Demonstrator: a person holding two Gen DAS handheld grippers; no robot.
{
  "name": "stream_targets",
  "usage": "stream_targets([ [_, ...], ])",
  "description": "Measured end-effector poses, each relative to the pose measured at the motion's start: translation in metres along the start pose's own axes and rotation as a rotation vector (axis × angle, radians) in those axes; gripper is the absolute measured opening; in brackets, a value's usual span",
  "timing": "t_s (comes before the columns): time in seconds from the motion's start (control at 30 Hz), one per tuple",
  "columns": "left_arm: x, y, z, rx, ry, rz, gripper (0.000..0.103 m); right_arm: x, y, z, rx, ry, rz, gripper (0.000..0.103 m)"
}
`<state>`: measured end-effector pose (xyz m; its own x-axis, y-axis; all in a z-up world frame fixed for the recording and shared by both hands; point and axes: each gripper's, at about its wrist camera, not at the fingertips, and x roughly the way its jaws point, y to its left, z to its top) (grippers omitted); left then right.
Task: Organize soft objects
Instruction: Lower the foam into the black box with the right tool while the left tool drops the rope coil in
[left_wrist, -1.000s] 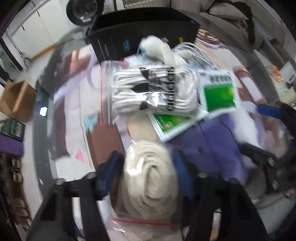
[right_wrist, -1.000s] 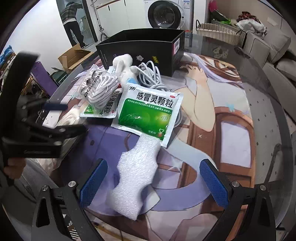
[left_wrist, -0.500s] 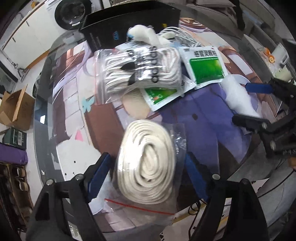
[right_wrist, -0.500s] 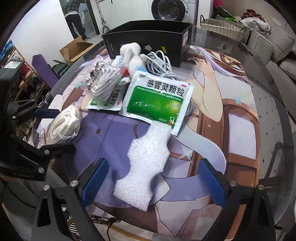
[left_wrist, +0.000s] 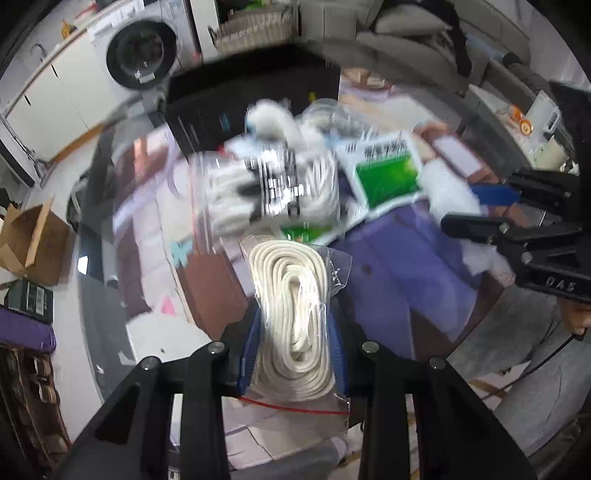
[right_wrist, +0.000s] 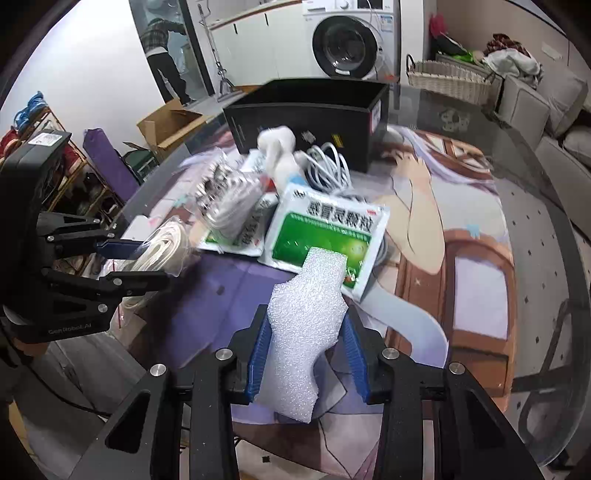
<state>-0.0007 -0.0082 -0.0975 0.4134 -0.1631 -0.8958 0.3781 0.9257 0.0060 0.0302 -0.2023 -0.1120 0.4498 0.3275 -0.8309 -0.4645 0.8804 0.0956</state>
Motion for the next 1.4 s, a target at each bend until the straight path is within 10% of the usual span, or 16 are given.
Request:
stream_targets([
  [0.23,-0.039,0.006,0.019,-0.013,-0.21,0.015,0.032,-0.01,0.001,0.004,0.006,-0.058,0.013,0.039],
  [0.7,-0.098,0.04,0.074,-0.123,-0.703,0.167,0.032,-0.111,0.04,0.056,-0.173,-0.679,-0.036,0.039],
  [0.93,-0.077,0.071,0.121,-0.147,-0.725,0.189,0.032,-0.117,0.044,0.103,-0.173,-0.824,-0.08,0.039],
  [1.4,0.002,0.094,0.162,-0.163,-0.592,0.243,0.032,-0.029,0.01,0.199,-0.042,-0.651,-0.158,0.039],
])
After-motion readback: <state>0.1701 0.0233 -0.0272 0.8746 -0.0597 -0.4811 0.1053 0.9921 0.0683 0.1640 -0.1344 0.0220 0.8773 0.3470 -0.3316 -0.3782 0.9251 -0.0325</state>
